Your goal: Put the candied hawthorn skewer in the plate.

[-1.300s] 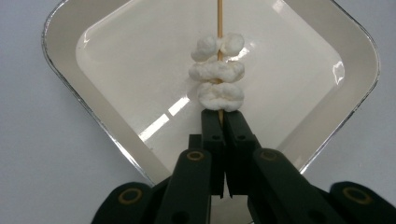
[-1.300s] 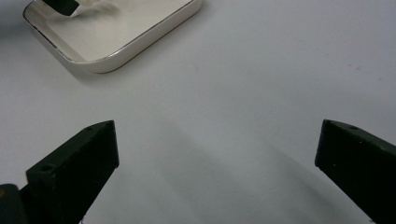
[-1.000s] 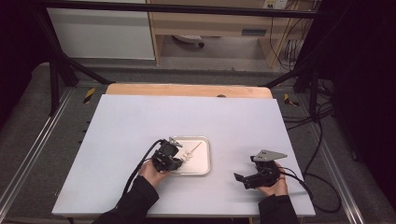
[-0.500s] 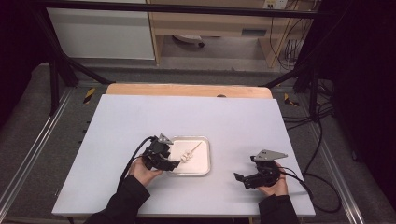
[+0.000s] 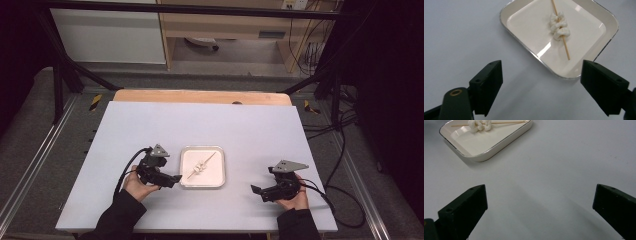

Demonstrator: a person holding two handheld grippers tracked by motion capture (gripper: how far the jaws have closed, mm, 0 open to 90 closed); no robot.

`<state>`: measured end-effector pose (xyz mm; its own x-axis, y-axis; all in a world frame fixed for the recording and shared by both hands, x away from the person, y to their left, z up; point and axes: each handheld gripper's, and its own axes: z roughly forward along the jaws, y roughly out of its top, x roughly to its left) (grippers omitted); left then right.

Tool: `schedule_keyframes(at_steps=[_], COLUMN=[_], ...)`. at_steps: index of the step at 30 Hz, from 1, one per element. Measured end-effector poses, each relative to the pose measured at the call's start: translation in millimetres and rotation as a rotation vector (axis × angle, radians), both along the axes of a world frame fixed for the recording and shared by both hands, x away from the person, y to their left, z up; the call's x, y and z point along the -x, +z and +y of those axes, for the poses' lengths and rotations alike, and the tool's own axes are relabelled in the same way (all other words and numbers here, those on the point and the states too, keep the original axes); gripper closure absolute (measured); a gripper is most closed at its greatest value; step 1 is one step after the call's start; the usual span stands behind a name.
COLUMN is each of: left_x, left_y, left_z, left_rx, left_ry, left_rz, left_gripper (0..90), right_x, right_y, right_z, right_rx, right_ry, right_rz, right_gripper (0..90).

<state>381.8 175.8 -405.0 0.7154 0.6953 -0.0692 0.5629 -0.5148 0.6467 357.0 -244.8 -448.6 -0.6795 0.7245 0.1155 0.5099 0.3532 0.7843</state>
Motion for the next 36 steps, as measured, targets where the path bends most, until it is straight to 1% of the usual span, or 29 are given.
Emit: schedule_keyframes(at_steps=[6, 10, 16, 19, 22, 24, 25, 27, 29, 31, 36], left_x=[7.5, 13.4, 21.9, 27.0, 30.1, 31.5, 32.6, 33.5, 34.9, 35.3, 34.4], left_y=[-5.4, -11.1, -20.9, -28.3, -34.8, -38.3, -40.4, -43.5, -44.6, -44.6, -45.5], left_z=[23.6, 40.3, 67.3, 79.0, 88.2, 92.2, 93.5, 96.0, 96.7, 96.9, 96.8], left_rx=[0.001, 0.008, 0.044, 0.075, 0.085, 0.089, 0.097, 0.106, 0.098, 0.103, 0.096], left_ry=[0.019, 0.030, 0.066, 0.089, 0.095, 0.096, 0.105, 0.106, 0.105, 0.101, 0.094], left_rz=[-0.038, -0.050, -0.056, -0.059, -0.056, -0.059, -0.063, -0.054, -0.062, -0.068, -0.063], left_gripper=[12.7, 10.5, 8.5, 8.3, 8.4, 8.4, 8.4, 8.6, 8.6, 8.6, 8.8], right_x=[-0.4, -0.5, -0.3, -0.7, -0.6, -0.7, -0.7, -0.5, -0.7, -0.6, -1.1], right_y=[-0.7, -0.5, -0.8, -1.8, -2.2, -2.3, -2.5, -3.0, -2.6, -2.6, -4.0], right_z=[0.5, -0.1, 0.0, -0.5, -0.3, -0.3, -0.2, 0.3, 0.1, 0.1, 1.0], right_rx=[0.005, 0.008, 0.007, 0.011, 0.012, 0.011, 0.013, 0.010, 0.008, 0.008, 0.015], right_ry=[-0.002, -0.005, -0.007, -0.007, -0.006, -0.006, -0.005, -0.006, -0.004, -0.003, -0.002], right_rz=[0.001, -0.001, 0.005, 0.005, 0.004, 0.007, 0.008, 0.012, 0.010, 0.010, 0.017], right_gripper=[0.3, 0.3, 0.3, 0.3, 0.3, 0.3, 0.3, 0.3, 0.3, 0.3, 0.3])
